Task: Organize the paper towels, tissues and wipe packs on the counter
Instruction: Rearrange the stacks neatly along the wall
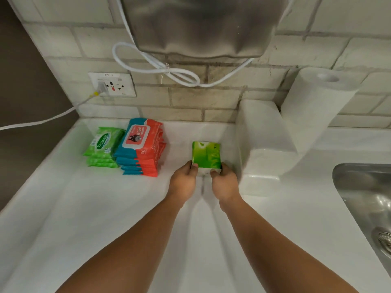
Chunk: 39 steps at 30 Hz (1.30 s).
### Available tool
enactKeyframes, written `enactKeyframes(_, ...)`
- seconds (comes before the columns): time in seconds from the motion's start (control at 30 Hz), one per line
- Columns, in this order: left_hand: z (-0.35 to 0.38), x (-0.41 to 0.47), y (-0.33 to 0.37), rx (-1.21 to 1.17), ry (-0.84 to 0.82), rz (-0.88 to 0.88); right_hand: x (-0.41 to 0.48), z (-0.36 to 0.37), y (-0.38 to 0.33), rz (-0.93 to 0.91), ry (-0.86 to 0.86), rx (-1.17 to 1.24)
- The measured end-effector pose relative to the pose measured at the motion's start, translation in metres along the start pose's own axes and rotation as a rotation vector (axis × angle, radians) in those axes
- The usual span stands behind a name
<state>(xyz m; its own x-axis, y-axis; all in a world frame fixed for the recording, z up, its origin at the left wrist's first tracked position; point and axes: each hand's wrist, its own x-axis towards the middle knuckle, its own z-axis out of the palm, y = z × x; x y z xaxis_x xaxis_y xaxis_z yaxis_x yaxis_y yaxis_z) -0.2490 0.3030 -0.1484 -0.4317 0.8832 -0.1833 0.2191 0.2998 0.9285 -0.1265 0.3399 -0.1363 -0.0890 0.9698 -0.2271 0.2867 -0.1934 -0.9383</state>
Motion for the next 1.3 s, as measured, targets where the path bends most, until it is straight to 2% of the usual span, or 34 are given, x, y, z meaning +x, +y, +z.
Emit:
enactKeyframes(0.13,-0.016,-0.025,-0.015,-0.003,0.061,-0.007,-0.035,0.003,0.014,-0.083,-0.113,0.044)
enactKeyframes(0.37,-0.039,-0.076,-0.034,0.020,0.110,0.010,-0.079,0.007,0.043,-0.194,-0.205,-0.125)
enactKeyframes(0.6,-0.053,-0.121,-0.044,-0.030,0.143,0.014,-0.112,0.009,0.055,-0.260,-0.212,-0.182)
enactKeyframes(0.83,-0.067,-0.144,-0.051,0.051,0.117,0.019,-0.135,0.008,0.059,-0.321,-0.163,-0.203)
enactKeyframes(0.93,-0.070,-0.147,-0.057,0.183,0.116,0.055,-0.135,0.007,0.060,-0.364,-0.120,-0.263)
enactKeyframes(1.1,-0.072,-0.145,-0.063,0.594,0.184,0.099,-0.126,0.012,0.067,-0.456,-0.130,-0.457)
enactKeyframes(1.3,-0.067,-0.124,-0.067,0.627,0.265,0.173,-0.109,0.028,0.063,-0.453,-0.053,-0.372)
